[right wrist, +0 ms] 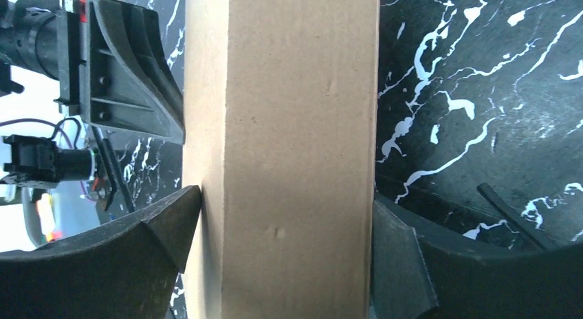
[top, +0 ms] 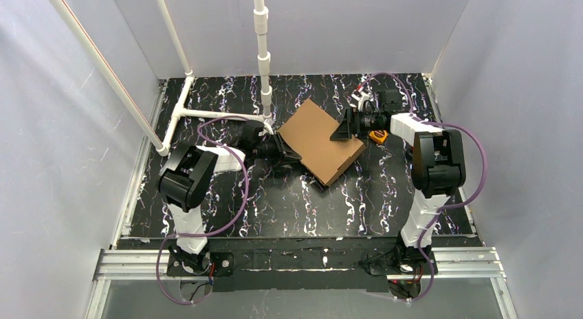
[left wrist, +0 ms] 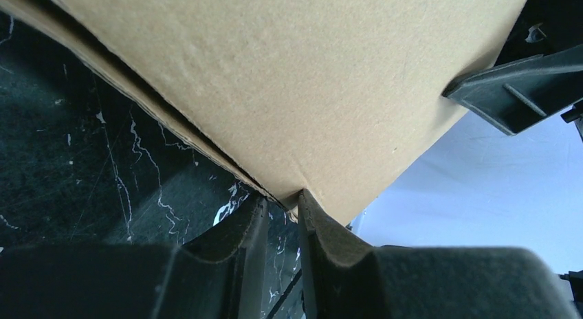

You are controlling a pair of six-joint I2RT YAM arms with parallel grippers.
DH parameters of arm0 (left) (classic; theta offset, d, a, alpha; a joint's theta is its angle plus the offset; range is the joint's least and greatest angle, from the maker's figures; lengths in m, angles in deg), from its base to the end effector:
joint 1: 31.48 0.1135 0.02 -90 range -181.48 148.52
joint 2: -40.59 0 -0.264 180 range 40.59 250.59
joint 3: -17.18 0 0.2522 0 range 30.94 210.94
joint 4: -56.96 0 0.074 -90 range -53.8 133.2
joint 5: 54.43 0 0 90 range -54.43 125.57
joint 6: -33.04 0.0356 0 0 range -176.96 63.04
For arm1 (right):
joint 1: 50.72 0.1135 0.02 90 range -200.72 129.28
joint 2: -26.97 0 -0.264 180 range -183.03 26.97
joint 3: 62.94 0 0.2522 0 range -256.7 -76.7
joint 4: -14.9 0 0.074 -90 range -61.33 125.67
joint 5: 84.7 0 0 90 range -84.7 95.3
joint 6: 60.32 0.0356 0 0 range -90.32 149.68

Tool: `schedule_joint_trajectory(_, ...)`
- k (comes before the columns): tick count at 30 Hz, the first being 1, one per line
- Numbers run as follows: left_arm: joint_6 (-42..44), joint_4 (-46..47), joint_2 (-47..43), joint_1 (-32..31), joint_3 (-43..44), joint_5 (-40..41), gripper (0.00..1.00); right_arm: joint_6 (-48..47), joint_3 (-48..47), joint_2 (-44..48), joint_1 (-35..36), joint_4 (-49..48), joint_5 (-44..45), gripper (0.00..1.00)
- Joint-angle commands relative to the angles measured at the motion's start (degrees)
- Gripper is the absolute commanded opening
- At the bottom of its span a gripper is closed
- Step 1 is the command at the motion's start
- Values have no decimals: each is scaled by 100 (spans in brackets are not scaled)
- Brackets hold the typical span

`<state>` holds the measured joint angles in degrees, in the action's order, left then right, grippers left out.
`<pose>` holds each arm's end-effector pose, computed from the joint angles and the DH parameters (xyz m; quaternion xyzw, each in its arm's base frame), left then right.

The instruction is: Fold the paper box

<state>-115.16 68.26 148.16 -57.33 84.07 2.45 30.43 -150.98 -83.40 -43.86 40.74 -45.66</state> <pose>0.3348 -0.1838 0.1499 -0.0924 0.8348 -0.5066 0.1946 0.4033 0.0764 0.1933 -0.1983 0.8339 0.4224 0.2949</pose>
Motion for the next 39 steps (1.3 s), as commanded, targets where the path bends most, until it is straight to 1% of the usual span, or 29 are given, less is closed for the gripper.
schedule_joint_trajectory(1, 385, -700, 193, 45, -216, 553, 6, 174, 63, 164, 53, -91, -441, 85)
schedule_joint_trajectory(3, 414, -679, 44, 43, -236, 553, 8, 150, 74, 301, 53, -151, -389, 77)
schedule_joint_trajectory(5, 450, -678, -150, 53, -257, 545, 12, 100, 116, 465, 53, -195, -247, 72)
schedule_joint_trajectory(7, 466, -684, -360, 66, -276, 504, 23, -25, 148, 639, 53, -190, -80, 67)
schedule_joint_trajectory(12, 490, -678, -845, 157, -353, 290, 45, -462, 119, 1089, 56, -25, 455, 66)
schedule_joint_trajectory(16, 573, -678, -1293, 338, -624, 128, 55, -907, -67, 1374, 62, 262, 996, 65)
schedule_joint_trajectory(21, 782, -758, -2295, 869, -1206, -8, 57, -1879, -213, 1852, 289, 720, 2133, 64)
schedule_joint_trajectory(23, 873, -933, -2739, 1049, -1335, -15, 59, -2368, -134, 2078, 546, 834, 2895, 64)
schedule_joint_trajectory(26, 1009, -1280, -3286, 1237, -1417, 36, 63, -3006, 305, 2461, 1120, 676, 3978, 65)
schedule_joint_trajectory(29, 1104, -1590, -3678, 1351, -1435, 55, 67, -3435, 706, 2788, 1770, 455, 4874, 65)
schedule_joint_trajectory(31, 1147, -1772, -3878, 1400, -1432, 84, 70, -3560, 882, 2939, 2234, 387, 5367, 66)
schedule_joint_trajectory(33, 1227, -2031, -4029, 1446, -1411, 151, 74, -3586, 973, 3031, 2550, 442, 5568, 68)
schedule_joint_trajectory(35, 1376, -2351, -4166, 1458, -1320, 238, 75, -3591, 1041, 3061, 2788, 599, 5665, 72)
schedule_joint_trajectory(39, 1441, -2471, -4403, 1486, -1352, 281, 75, -3608, 1289, 3190, 3086, 631, 5735, 82)
